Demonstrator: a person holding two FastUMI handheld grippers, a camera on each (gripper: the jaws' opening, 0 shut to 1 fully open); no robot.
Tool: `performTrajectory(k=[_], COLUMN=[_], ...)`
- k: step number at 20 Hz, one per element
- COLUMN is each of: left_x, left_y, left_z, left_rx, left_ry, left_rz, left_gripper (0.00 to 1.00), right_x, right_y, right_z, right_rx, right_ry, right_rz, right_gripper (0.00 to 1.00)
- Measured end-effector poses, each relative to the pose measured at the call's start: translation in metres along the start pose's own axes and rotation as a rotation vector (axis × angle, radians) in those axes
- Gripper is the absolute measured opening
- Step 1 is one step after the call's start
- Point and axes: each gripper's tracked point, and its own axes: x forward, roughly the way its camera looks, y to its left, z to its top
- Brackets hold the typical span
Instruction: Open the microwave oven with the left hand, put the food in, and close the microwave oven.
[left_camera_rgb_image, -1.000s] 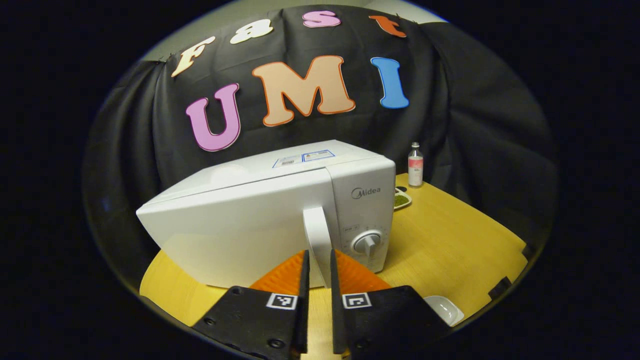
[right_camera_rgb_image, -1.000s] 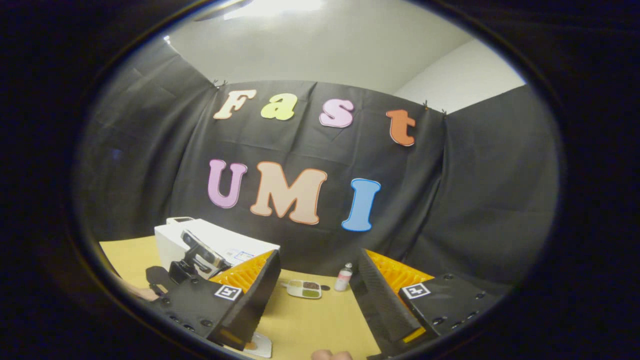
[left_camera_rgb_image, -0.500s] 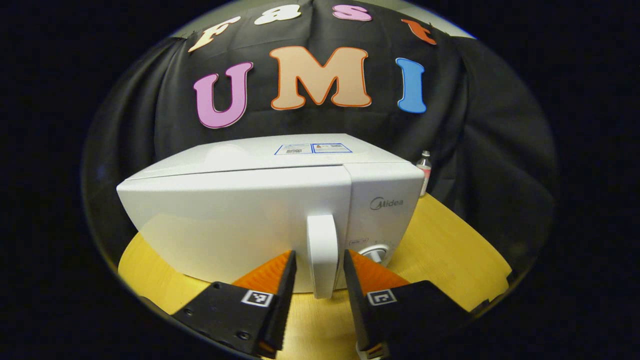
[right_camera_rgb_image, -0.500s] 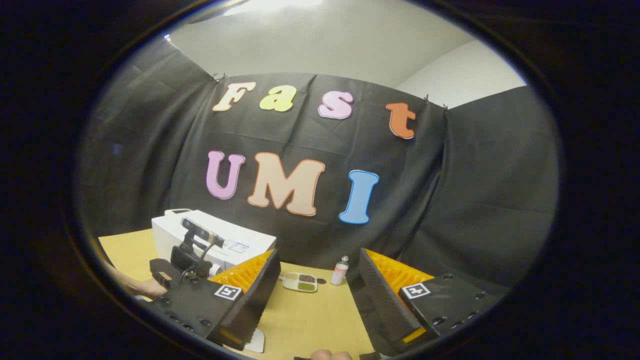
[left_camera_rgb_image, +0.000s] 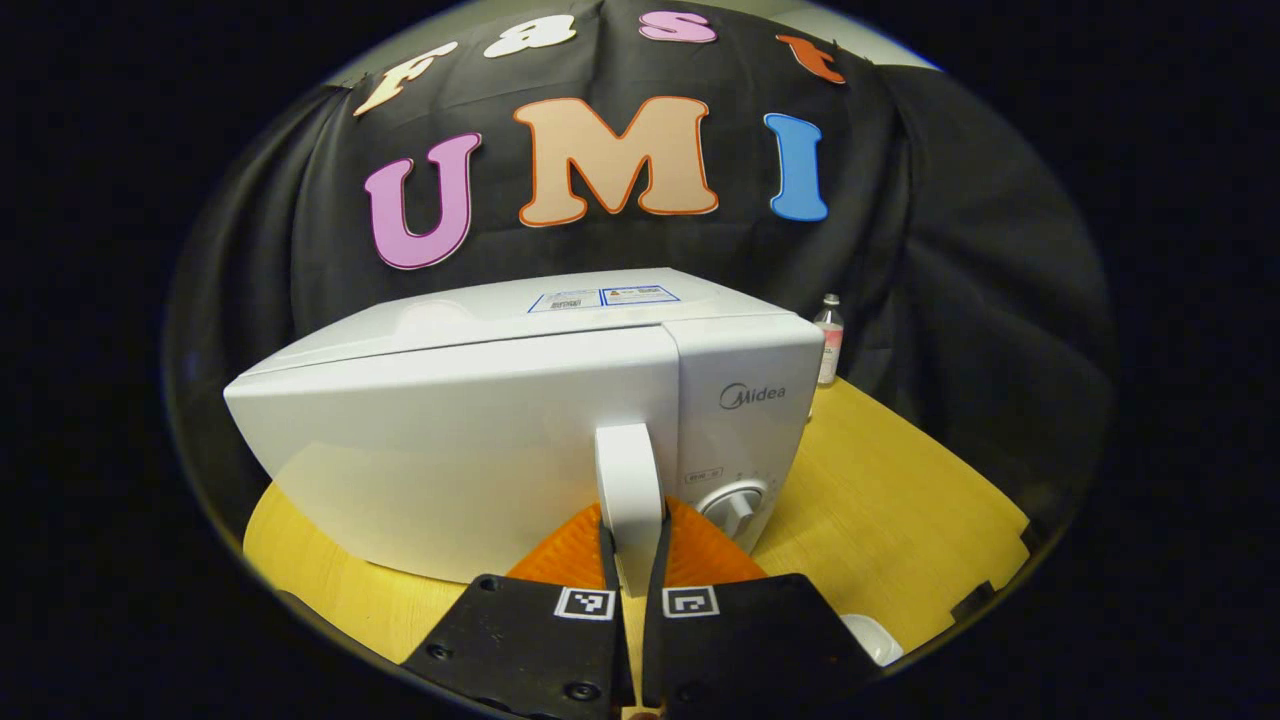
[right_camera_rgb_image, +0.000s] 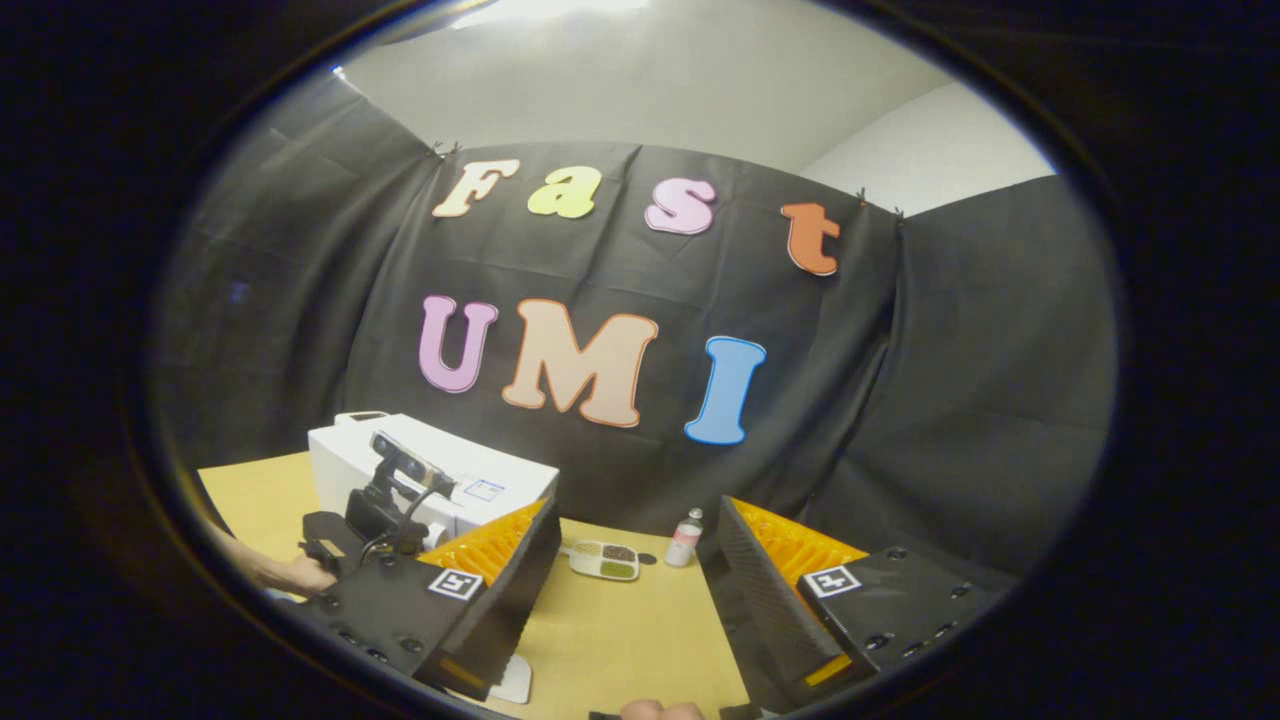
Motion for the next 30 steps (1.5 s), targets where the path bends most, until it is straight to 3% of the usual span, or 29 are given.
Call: performTrajectory(k=[4,10,15,17,19,20,22,27,30], left_x=[-0.004,-0.068,-0.129,-0.155,-0.178,-0.191,-0.216,-0.265,-0.29], left_y=[0.0,0.002,0.02,0.034,0.062,0.077,0.101,0.165,0.202], left_z=[-0.001,-0.025,-0.05,-0.062,-0.073,-0.08,-0.094,-0.114,-0.127], left_rx=[-0.025,-0.053,-0.025,-0.023,-0.028,-0.047,-0.087,-0.091,-0.116], left_ry=[-0.002,-0.035,-0.021,-0.009,-0.008,0.001,0.028,0.041,0.055], left_rz=[0.024,-0.05,-0.061,-0.067,-0.008,0.013,0.048,0.165,0.197], left_gripper=[0.0,0.0,0.02,0.06,0.17,0.36,0.58,0.58,0.58], right_x=[0.001,0.0,0.0,-0.001,0.0,0.002,0.005,0.012,0.015], right_y=[0.002,0.011,0.032,0.043,0.056,0.064,0.081,0.128,0.158], right_z=[0.005,-0.007,-0.007,-0.012,-0.016,-0.017,-0.017,-0.024,-0.041], right_rx=[-0.014,-0.005,-0.005,-0.002,0.004,0.01,0.025,0.063,0.104], right_ry=[-0.015,0.008,0.009,0.021,0.032,0.037,0.039,0.066,0.106], right_rz=[0.006,0.024,0.066,0.085,0.104,0.114,0.137,0.207,0.243], right_gripper=[0.97,0.97,0.97,1.0,0.97,0.97,0.97,0.97,0.98])
